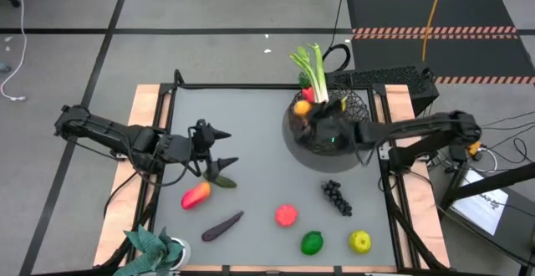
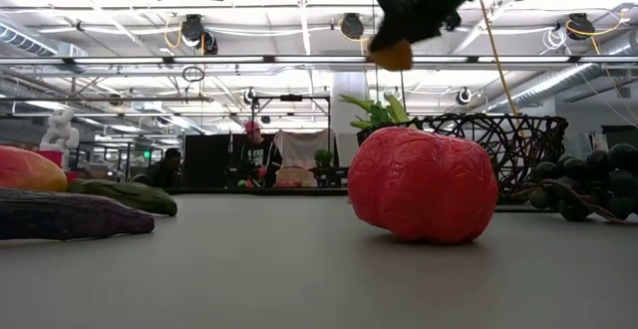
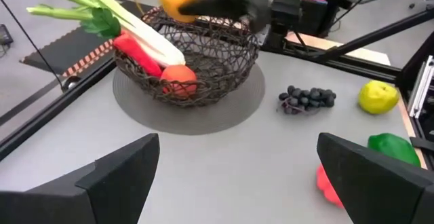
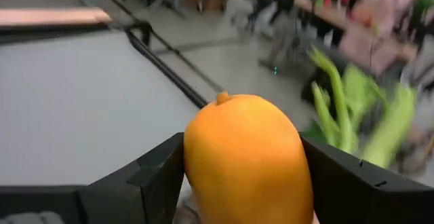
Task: Build produce basket
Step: Put the lemon into the black wire basket
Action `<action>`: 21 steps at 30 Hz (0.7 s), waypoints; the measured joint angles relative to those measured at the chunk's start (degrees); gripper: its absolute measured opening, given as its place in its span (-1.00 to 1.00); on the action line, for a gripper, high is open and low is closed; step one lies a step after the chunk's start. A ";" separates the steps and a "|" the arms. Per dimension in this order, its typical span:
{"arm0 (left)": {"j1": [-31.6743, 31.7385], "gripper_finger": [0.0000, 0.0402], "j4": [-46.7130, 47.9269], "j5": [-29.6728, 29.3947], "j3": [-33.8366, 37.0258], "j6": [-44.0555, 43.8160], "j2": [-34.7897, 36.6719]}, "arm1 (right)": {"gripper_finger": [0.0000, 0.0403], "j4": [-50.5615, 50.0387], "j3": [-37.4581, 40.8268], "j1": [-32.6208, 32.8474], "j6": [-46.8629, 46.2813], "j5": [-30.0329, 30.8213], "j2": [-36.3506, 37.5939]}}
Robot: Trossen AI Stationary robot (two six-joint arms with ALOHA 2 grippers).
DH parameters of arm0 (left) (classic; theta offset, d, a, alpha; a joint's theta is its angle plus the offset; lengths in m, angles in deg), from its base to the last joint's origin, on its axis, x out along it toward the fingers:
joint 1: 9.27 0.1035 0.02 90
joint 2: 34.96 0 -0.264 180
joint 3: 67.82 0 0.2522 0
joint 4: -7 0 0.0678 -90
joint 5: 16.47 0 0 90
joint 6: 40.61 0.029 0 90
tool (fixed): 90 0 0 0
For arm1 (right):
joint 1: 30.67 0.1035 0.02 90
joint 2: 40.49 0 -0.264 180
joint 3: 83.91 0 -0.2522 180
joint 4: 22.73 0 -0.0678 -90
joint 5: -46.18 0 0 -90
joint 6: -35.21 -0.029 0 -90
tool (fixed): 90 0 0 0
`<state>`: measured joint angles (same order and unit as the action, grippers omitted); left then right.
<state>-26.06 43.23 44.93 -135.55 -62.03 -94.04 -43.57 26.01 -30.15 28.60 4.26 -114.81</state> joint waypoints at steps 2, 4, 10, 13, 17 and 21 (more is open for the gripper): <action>0.00 0.99 -0.04 0.00 0.00 0.06 -0.10 | 0.26 -5.97 0.00 -3.82 -4.08 -3.62 2.16; 0.00 0.99 -0.01 0.00 0.00 0.10 -0.12 | 0.26 -12.32 0.00 -7.18 -7.55 -5.21 3.72; 0.00 0.99 -0.02 0.00 0.00 0.12 -0.13 | 0.26 -23.16 4.13 -15.04 -14.30 -8.61 6.75; 0.00 0.99 -0.04 0.00 0.00 0.12 -0.14 | 0.26 -23.28 7.89 -18.32 -15.14 -11.96 7.63; 0.00 0.99 -0.04 0.00 0.00 0.15 -0.14 | 0.26 -19.29 12.52 -21.41 -14.94 -14.46 7.65; 0.00 0.99 -0.06 0.00 0.00 0.05 -0.14 | 0.33 -13.23 16.00 -23.81 -13.90 -15.12 7.65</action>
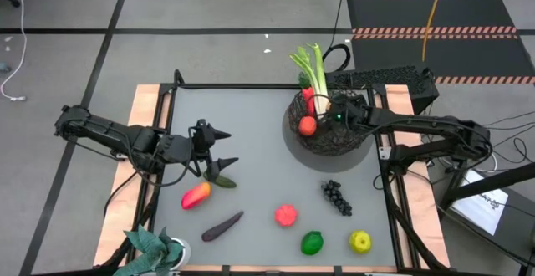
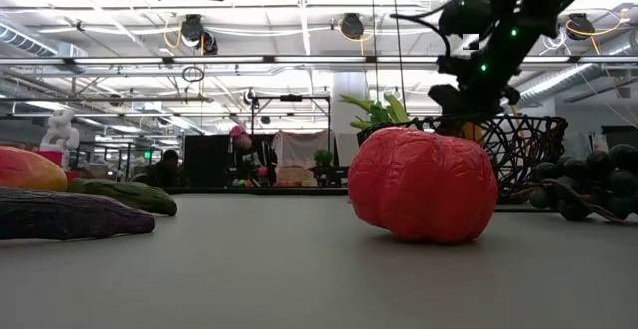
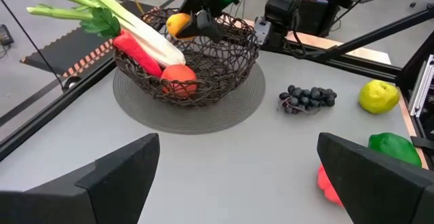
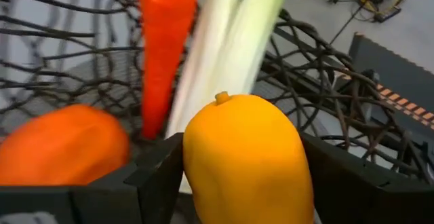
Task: Build produce basket
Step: Put the lemon into the black wire basket, then put the mango into the black wire basket
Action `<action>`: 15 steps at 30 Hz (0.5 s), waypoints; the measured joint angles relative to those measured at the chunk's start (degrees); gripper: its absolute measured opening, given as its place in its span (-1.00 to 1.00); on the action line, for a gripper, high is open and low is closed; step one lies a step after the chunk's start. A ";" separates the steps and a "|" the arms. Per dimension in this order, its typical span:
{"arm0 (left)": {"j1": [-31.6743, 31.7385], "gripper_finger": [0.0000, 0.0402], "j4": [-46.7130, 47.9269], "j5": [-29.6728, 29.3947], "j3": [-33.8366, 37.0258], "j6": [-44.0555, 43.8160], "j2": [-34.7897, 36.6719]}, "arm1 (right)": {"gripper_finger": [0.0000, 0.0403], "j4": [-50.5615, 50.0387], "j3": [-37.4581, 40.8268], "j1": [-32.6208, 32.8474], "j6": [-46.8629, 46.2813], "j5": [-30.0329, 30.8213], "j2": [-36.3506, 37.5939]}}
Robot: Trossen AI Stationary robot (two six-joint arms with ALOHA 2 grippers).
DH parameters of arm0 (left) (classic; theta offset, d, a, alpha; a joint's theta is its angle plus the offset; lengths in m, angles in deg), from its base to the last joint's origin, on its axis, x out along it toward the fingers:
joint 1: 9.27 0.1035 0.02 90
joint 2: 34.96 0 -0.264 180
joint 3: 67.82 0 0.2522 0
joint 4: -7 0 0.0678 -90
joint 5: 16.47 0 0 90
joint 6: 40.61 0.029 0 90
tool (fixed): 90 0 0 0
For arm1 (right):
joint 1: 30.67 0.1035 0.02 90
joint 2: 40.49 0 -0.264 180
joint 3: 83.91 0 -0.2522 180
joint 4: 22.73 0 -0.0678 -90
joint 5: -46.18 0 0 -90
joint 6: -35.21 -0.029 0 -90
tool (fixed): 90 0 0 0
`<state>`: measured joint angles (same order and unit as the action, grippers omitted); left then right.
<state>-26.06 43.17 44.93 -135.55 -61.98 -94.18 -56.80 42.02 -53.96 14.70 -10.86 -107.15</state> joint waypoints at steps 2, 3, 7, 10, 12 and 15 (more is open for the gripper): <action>0.00 0.99 0.00 0.00 0.00 -0.02 0.00 | 0.40 1.43 0.47 -1.14 0.30 0.03 0.00; 0.00 0.99 0.00 0.00 0.00 -0.06 0.00 | 0.44 1.69 0.52 -1.65 0.42 0.05 0.02; 0.00 0.99 -0.02 0.00 0.00 -0.32 0.00 | 0.55 2.02 0.56 -2.30 1.80 0.06 0.25; 0.00 0.99 -0.03 0.00 0.00 -0.38 0.00 | 0.59 2.13 0.57 -1.61 1.87 -0.05 1.73; 0.00 0.99 -0.04 0.00 0.00 -0.41 0.00 | 0.59 2.13 0.59 -0.33 1.65 -0.45 3.58; 0.00 0.99 -0.02 0.04 0.00 -0.41 0.00 | 0.58 3.45 0.59 3.22 0.77 -5.74 7.66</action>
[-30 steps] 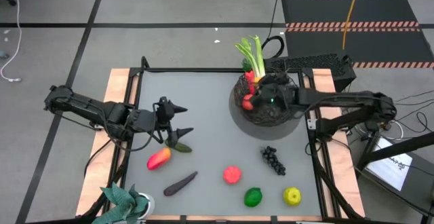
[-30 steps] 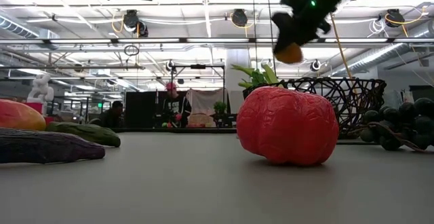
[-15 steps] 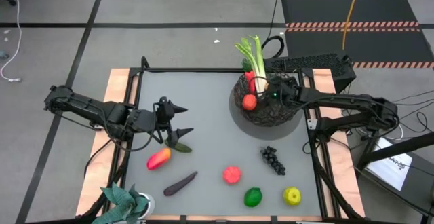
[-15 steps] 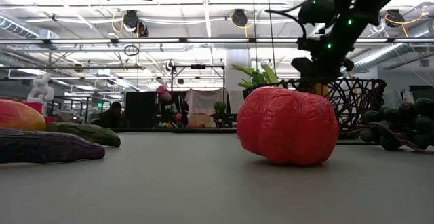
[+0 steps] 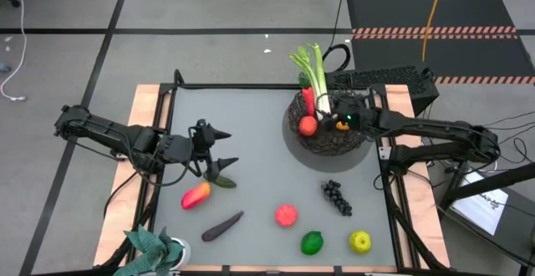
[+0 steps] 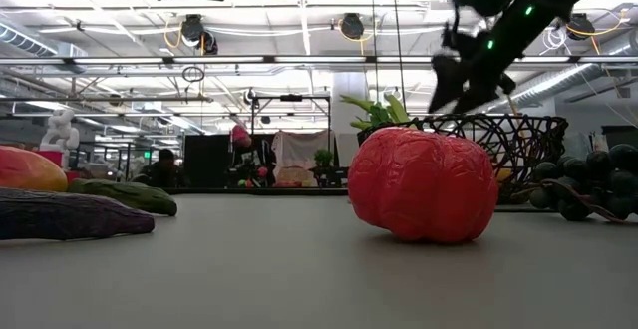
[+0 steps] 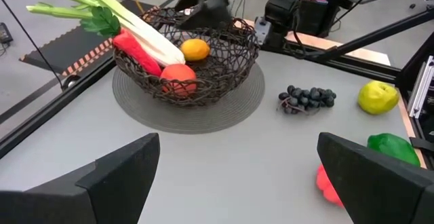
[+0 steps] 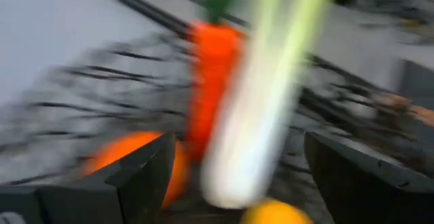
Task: Build produce basket
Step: Put the mango into the black wire basket
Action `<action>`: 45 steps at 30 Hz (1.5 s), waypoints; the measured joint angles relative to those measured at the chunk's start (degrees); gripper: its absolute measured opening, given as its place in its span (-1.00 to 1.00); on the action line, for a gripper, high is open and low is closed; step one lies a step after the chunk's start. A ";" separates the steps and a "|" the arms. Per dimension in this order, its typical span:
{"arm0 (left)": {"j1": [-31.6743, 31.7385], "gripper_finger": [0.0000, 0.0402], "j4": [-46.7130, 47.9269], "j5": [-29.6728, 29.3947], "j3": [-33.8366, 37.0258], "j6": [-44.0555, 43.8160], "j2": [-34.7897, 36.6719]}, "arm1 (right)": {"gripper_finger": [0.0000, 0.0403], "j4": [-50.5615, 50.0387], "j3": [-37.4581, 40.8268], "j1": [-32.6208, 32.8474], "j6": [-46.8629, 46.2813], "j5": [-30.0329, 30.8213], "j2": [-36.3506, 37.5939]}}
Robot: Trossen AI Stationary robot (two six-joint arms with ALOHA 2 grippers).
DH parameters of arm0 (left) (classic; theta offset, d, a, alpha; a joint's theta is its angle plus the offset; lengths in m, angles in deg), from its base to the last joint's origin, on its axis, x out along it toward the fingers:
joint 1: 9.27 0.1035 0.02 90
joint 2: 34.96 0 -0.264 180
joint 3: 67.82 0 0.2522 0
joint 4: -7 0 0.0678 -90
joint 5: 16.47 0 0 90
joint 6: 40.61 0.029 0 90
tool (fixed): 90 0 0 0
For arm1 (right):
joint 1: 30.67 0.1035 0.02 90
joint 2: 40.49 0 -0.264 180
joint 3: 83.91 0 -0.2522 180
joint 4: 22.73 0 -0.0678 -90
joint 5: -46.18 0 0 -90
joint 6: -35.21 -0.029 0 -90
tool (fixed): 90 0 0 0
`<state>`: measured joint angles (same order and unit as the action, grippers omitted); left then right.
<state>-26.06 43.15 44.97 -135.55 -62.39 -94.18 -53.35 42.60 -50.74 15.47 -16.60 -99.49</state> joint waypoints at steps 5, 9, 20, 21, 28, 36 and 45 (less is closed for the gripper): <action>-0.01 0.99 0.04 2.65 0.00 0.27 -0.01 | 0.53 3.94 0.00 10.35 -0.60 -4.97 5.83; -1.50 0.99 1.03 4.98 0.00 0.58 -0.02 | 0.47 5.68 -0.01 19.51 -0.68 -4.74 7.75; -14.59 0.88 14.45 2.02 0.00 -17.97 -2.08 | 0.43 5.77 0.00 33.78 2.21 -4.96 7.12; -15.16 0.85 15.41 1.86 -0.02 -19.09 -2.83 | 0.43 5.83 0.00 34.17 2.61 -4.97 7.31; -14.34 0.63 22.43 8.50 -0.02 -25.97 -9.64 | 0.43 9.75 0.00 34.43 3.92 -4.89 8.00; -15.89 0.55 35.07 10.60 0.00 -32.41 -17.84 | 0.43 12.07 0.00 34.43 3.33 -4.98 8.01; -18.34 0.82 41.62 10.86 0.00 -42.24 -21.37 | 0.43 11.88 0.00 34.43 3.92 -4.98 7.34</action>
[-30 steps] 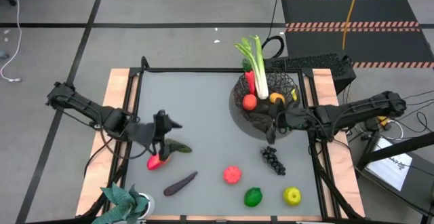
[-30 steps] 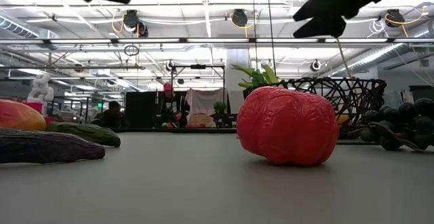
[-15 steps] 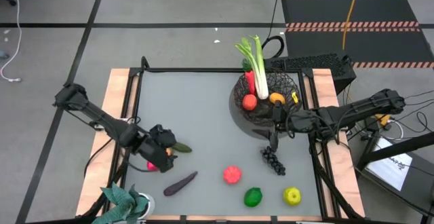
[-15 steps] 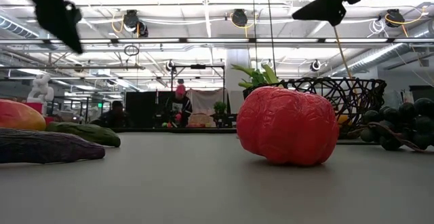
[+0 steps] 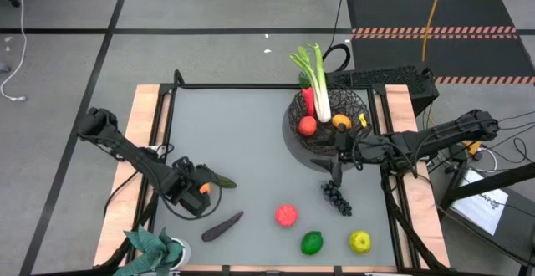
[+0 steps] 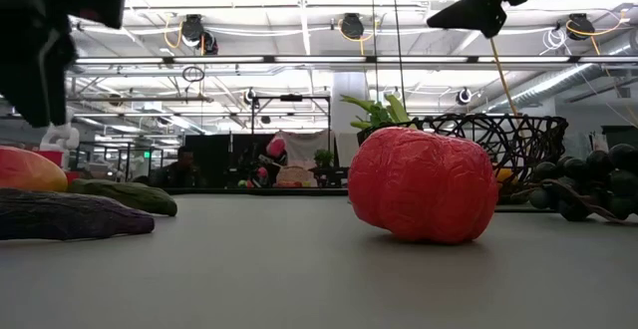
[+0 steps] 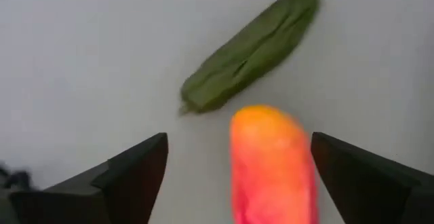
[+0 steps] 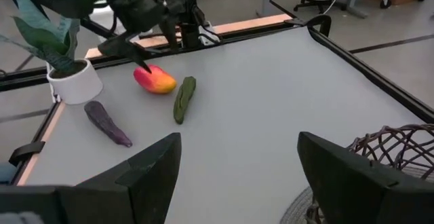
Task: Build produce basket
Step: Put the mango into the black wire basket
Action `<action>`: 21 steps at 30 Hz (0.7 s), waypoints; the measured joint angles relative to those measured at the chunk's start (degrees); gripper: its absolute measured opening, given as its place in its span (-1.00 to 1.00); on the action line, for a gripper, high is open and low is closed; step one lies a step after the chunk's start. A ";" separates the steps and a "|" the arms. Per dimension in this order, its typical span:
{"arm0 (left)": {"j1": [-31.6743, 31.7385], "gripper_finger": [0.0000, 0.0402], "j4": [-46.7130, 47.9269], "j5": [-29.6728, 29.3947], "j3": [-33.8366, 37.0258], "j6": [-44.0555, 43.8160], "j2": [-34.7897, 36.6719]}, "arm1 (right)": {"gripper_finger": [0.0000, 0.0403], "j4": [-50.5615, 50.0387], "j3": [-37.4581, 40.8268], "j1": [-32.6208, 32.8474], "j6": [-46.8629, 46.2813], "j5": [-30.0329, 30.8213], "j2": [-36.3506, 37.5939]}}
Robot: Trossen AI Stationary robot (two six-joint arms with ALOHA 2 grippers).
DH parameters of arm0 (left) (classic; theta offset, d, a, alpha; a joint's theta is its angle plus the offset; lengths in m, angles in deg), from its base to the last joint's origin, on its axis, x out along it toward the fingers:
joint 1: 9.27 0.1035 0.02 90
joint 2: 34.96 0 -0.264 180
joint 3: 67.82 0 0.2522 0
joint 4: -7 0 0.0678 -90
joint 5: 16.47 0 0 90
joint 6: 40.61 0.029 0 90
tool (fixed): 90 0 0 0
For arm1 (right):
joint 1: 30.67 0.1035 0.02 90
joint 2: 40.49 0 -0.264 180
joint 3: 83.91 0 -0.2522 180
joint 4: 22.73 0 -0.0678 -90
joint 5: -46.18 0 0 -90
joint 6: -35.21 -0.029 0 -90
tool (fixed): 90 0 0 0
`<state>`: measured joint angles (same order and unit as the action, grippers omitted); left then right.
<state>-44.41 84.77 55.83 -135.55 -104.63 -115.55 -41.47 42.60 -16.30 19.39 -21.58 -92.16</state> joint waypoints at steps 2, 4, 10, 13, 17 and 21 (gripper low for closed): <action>-0.59 0.90 0.45 1.60 0.00 -1.84 -0.51 | 0.43 -0.06 0.00 0.00 0.00 -0.03 -0.18; -1.35 0.97 -0.28 2.68 0.00 -3.33 -0.71 | 0.43 0.08 0.00 0.00 0.00 -0.04 -0.40; -3.36 0.96 0.50 2.69 0.00 -7.11 -2.46 | 0.43 0.02 0.00 0.11 -0.58 -0.05 -0.45; -3.80 0.96 0.59 2.65 0.00 -7.18 -4.36 | 0.43 0.03 0.00 0.76 -0.52 -0.04 -0.45; -4.00 0.96 0.50 2.65 0.00 -7.23 -6.97 | 0.43 0.06 0.00 1.34 -0.34 -0.02 -0.45; -3.93 0.95 0.55 2.71 0.00 -6.00 -9.97 | 0.43 0.27 0.00 1.49 0.14 0.00 -0.45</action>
<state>-48.34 85.32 58.54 -135.55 -110.63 -125.51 -41.20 42.60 -14.82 19.53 -21.58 -92.60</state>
